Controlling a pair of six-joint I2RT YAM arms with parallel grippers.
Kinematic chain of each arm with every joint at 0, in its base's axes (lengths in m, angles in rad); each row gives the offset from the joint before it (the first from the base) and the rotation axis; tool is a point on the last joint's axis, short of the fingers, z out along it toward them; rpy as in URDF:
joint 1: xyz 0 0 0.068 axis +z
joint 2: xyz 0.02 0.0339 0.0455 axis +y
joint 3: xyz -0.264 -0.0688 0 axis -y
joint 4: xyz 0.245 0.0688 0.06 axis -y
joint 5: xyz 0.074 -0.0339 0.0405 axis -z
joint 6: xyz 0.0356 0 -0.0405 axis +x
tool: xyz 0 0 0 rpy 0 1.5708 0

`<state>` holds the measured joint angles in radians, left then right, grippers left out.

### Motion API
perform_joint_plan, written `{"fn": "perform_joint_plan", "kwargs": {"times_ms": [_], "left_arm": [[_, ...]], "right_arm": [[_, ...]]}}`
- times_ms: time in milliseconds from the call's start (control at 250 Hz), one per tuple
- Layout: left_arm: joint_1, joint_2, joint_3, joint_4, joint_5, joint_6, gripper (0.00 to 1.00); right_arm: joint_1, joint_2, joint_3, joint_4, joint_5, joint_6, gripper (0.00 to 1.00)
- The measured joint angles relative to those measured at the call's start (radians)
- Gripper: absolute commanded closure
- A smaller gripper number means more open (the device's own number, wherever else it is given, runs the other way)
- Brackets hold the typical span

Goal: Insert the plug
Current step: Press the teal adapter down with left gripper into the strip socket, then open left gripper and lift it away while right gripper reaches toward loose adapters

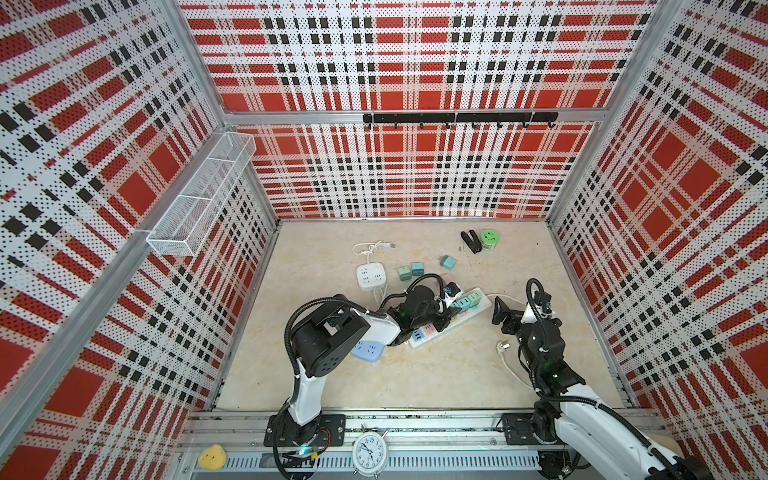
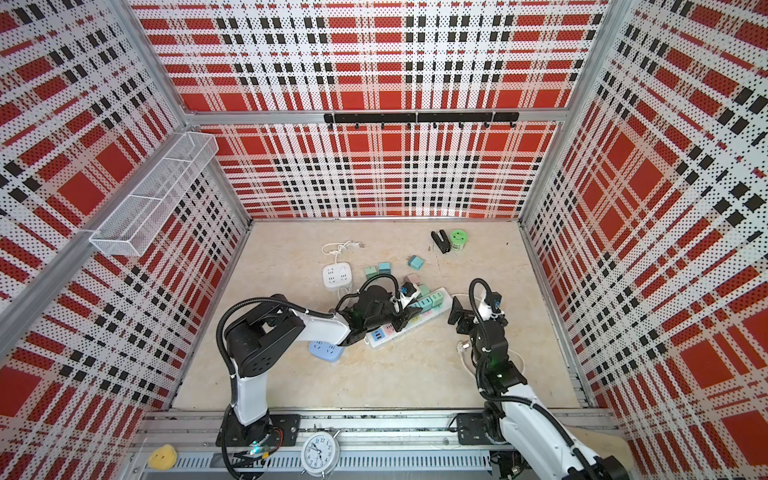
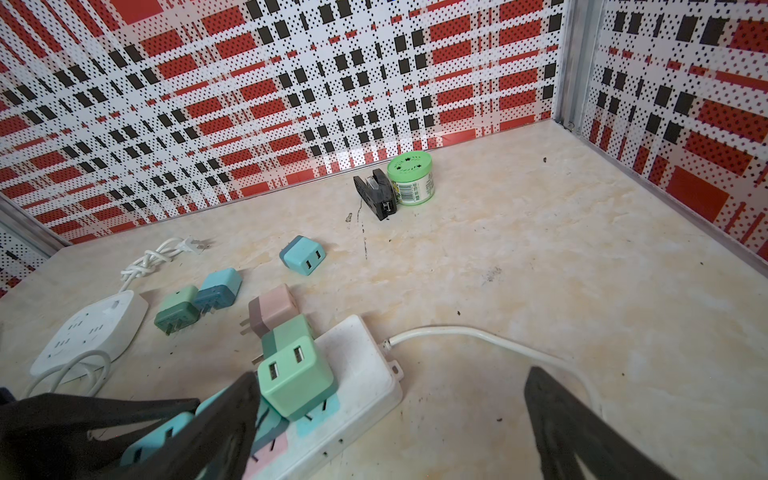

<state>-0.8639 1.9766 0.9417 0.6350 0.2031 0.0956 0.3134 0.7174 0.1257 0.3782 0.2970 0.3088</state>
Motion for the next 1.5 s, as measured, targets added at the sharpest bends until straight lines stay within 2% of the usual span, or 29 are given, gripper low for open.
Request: {"fn": "perform_joint_plan", "kwargs": {"times_ms": [380,788,836,864,1012,1113,1269,1445,1501], "left_arm": [[0.024,0.008,0.003,0.002,0.034,-0.053,1.00],[-0.013,0.009,-0.006,0.023,-0.053,-0.015,1.00],[-0.014,0.009,-0.007,0.026,-0.056,-0.012,0.94],[-0.015,0.009,-0.008,0.027,-0.059,-0.011,0.88],[-0.019,0.010,-0.010,0.024,-0.067,-0.003,0.29],[-0.019,0.005,-0.031,0.010,-0.077,-0.002,0.00],[-0.019,-0.095,-0.086,-0.044,-0.106,0.000,0.01],[-0.013,-0.360,-0.165,-0.049,-0.226,-0.032,0.01],[-0.012,-0.448,-0.200,-0.040,-0.275,-0.038,0.01]], "right_arm": [[0.000,-0.005,-0.001,-0.001,0.000,0.000,0.00],[0.000,-0.005,-0.001,-0.002,0.001,0.003,0.00],[0.000,-0.005,-0.001,-0.003,0.003,0.006,0.00],[0.000,-0.006,-0.001,-0.006,0.005,0.009,0.00],[0.000,-0.011,-0.001,-0.021,0.032,0.026,0.00],[0.000,-0.011,-0.001,-0.037,0.058,0.037,0.00],[0.000,0.013,0.013,-0.059,0.091,0.044,0.00],[0.000,0.081,0.114,-0.161,0.089,0.066,0.00],[0.000,0.108,0.169,-0.207,0.068,0.074,0.03]]}}
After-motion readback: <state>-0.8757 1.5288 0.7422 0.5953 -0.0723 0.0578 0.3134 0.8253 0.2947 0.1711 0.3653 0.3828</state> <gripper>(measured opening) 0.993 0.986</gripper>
